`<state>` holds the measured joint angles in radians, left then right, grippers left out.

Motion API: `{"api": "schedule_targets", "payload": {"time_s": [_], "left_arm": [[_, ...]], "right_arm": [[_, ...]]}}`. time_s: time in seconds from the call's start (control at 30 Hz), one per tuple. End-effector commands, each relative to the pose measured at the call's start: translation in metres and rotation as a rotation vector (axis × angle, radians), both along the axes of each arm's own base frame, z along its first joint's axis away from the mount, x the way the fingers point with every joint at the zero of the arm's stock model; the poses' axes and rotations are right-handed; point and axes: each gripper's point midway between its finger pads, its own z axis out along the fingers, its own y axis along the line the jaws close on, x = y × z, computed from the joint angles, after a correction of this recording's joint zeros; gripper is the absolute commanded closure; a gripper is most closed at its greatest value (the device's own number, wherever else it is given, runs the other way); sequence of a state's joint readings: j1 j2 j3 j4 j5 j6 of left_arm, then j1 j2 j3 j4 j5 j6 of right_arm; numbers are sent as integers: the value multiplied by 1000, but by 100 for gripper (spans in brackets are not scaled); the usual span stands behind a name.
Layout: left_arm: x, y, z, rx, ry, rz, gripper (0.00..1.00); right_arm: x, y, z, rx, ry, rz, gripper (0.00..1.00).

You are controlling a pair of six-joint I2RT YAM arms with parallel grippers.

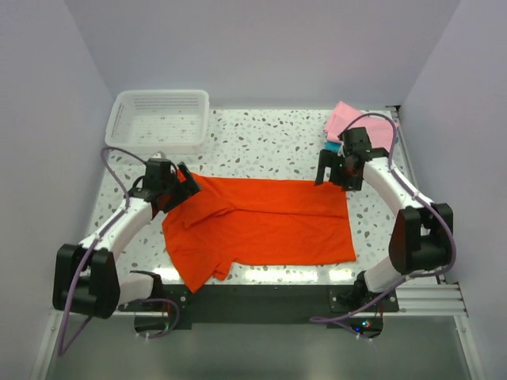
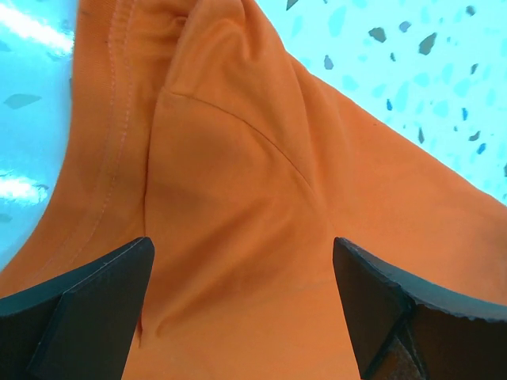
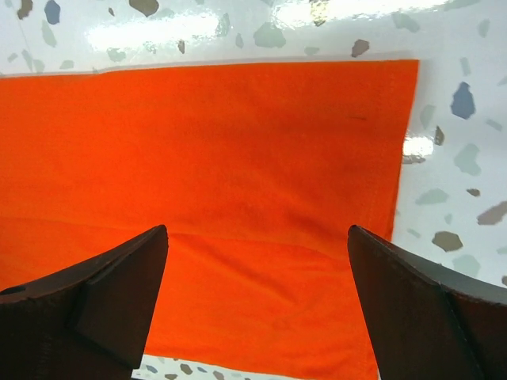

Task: Fold and stack the t-shirts
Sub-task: Fold the tshirt

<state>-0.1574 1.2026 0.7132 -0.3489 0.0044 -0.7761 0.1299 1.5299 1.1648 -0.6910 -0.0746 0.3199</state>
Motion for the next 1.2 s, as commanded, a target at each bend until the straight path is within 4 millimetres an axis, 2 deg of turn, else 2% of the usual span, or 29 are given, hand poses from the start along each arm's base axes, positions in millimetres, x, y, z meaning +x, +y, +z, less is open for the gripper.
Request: {"api": "schedule_targets", "payload": {"time_s": [0.0,0.03,0.1,0.13,0.2,0.33,0.43,0.63,0.77,0.93,1.17], "left_arm": [[40,-12,15,-21,-100,-61,0],[43,-11,4,-12,-67,-62,0],[50,-11,-2,0,-58,-63,0],[51,-10,-14,11,-27,-60,0],[54,-8,-21,22,-10,-58,0],[53,-9,-48,31,56,-65,0],[49,-6,-64,43,116,-44,0],[46,-12,-80,23,154,-58,0],[47,-22,-82,25,155,-76,0],[53,-31,-88,28,175,-79,0],[65,-24,-88,64,176,-39,0]], "right_arm": [[26,10,-8,11,-32,33,1],[28,9,-12,7,-26,26,1],[31,6,-29,-16,13,11,1],[31,6,-36,-18,29,7,1],[34,2,-54,-37,58,-7,1],[36,-7,-82,-68,117,-58,1],[36,-21,-96,-118,139,-106,1],[31,-48,-111,-169,181,-179,1],[31,-61,-120,-167,200,-206,1],[37,-68,-126,-165,207,-210,1],[55,-70,-125,-150,192,-204,1]]}}
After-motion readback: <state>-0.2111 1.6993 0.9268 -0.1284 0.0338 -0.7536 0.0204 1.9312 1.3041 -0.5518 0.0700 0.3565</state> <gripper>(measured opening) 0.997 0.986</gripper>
